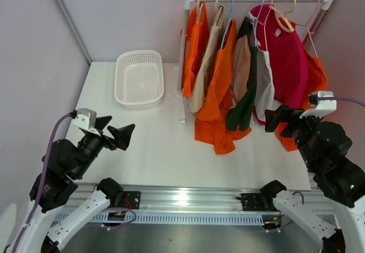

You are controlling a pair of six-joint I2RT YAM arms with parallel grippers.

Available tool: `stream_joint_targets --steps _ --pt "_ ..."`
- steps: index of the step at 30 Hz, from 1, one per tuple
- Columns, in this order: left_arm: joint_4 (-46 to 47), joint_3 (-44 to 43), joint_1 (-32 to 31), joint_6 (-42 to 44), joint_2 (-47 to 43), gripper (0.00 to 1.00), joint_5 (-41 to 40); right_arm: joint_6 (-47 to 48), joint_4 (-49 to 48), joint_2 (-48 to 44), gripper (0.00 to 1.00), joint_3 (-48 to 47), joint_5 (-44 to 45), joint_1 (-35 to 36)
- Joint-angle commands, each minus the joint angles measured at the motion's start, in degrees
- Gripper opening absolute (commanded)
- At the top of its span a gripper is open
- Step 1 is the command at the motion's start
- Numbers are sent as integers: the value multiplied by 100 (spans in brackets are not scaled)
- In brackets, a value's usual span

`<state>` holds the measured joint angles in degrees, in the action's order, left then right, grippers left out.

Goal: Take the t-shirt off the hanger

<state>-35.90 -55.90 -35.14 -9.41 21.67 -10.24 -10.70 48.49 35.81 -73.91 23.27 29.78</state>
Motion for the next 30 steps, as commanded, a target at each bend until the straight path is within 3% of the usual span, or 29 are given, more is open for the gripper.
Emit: stream_joint_targets --steps 1,10,22,30 --pt "118 27 -20 97 -5 99 31 -2 -217 -154 99 8 -42 19" --pt "83 -96 -20 115 214 100 66 -11 -147 -110 99 17 -33 19" --pt "162 -1098 -20 71 1330 100 181 -178 -191 162 100 -123 -182 19" --pt "39 -2512 -20 150 2876 100 -39 -248 -349 435 99 -238 -270 28"
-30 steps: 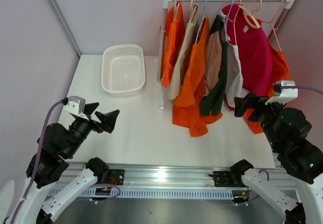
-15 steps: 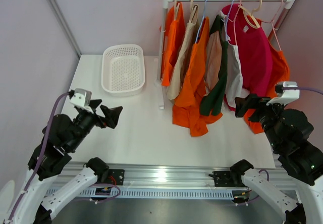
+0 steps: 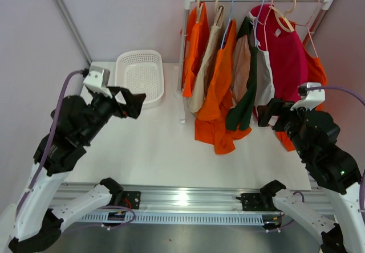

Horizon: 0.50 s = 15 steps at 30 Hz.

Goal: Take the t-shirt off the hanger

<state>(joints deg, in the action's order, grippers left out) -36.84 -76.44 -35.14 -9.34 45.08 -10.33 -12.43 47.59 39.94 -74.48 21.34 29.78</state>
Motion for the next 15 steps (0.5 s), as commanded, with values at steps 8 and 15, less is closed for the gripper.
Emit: stream_joint_targets --steps 8,15 --pt "221 -3098 -20 73 2618 100 56 -190 -654 382 99 -234 -253 19" --pt "353 -4683 -20 214 4051 100 232 -129 -936 821 99 -506 -297 28"
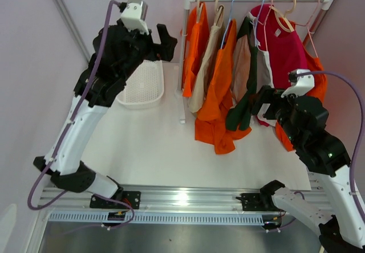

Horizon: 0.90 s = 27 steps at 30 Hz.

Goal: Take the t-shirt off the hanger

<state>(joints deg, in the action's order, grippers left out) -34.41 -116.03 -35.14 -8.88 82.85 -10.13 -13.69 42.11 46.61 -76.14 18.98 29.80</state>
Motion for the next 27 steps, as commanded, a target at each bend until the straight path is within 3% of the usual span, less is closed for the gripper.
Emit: stream_joint_targets --steps 1,4,8,14,19,27 --pt "49 -1059 -20 185 615 100 231 7 -440 260 99 -427 -70 17" --pt "-4 -1527 -20 220 995 99 319 16 -528 445 99 -490 -105 17" --pt "540 -1431 -20 247 1286 100 415 51 -695 612 100 -542 -105 17" --pt "857 -1950 -28 255 2015 99 538 104 -827 876 100 -630 -61 17" --pt "1463 -1836 -20 326 2375 94 670 148 -871 938 100 -683 -18 17" --pt "2683 -1484 -72 458 2640 88 84 209 -871 850 100 -683 53 17"
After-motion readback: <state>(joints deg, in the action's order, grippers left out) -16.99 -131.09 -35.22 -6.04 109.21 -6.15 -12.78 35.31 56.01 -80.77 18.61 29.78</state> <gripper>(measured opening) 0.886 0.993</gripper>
